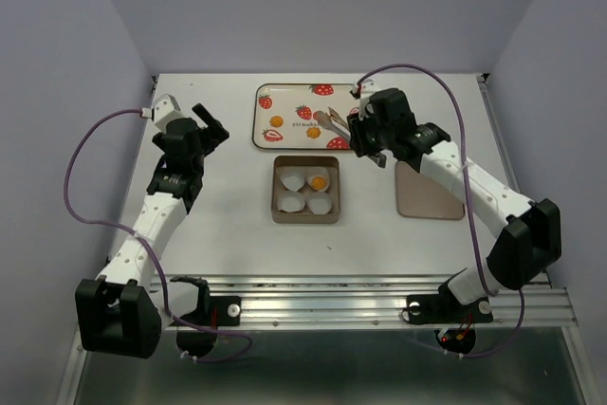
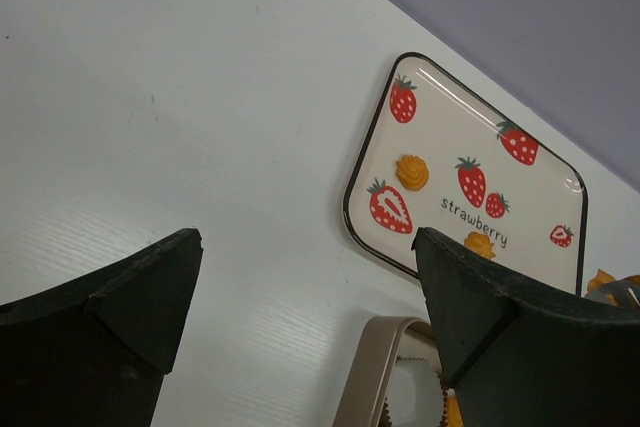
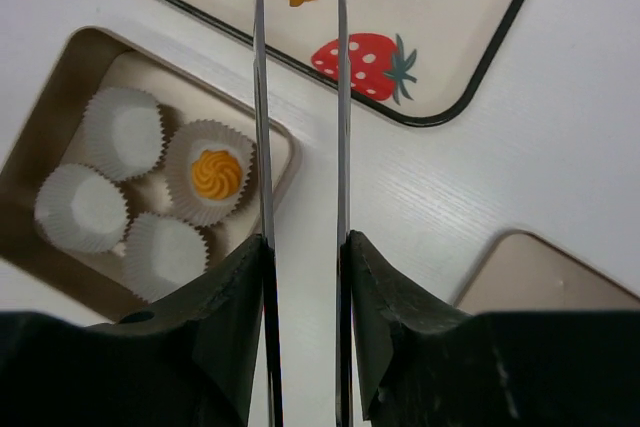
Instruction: Pack the cookies
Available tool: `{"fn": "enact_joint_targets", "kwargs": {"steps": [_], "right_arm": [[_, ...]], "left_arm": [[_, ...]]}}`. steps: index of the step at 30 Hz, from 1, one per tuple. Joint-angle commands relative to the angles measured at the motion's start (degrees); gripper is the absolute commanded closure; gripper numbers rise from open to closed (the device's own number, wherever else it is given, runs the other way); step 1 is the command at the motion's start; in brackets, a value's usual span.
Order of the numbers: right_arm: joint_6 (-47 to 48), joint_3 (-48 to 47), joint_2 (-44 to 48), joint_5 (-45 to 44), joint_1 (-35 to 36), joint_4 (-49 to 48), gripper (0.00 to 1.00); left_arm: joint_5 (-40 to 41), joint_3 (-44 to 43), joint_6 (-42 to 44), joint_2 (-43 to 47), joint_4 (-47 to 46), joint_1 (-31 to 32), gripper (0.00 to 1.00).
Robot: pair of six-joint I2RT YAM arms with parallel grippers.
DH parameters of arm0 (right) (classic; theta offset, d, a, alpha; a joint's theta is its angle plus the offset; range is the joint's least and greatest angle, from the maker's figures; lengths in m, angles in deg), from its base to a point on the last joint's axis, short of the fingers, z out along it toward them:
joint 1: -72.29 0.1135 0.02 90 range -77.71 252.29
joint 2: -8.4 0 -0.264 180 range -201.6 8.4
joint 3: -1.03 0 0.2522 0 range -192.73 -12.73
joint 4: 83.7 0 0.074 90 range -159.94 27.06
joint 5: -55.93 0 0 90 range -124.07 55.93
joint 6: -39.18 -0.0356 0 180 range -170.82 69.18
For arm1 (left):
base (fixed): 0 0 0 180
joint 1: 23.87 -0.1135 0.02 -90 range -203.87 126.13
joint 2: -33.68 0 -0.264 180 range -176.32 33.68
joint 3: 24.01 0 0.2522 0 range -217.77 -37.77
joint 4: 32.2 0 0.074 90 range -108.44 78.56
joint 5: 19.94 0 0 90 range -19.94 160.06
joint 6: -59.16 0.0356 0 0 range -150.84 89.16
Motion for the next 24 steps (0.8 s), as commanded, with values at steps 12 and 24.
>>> {"fn": "enact_joint_targets", "kwargs": {"steps": [12,24], "right_arm": [[0.42,4.99,7.05,5.39,14.68,1.89,0.59],[1.03,4.46,2.65,2.49,17.86,3.57,0.59]], "left_arm": [[-6.29,-1.54,-0.28,0.23,-3.26,0.98,0.01],[-6.56,-0.66,-0.55,1.37,-2.82,1.07,0.01]]}}
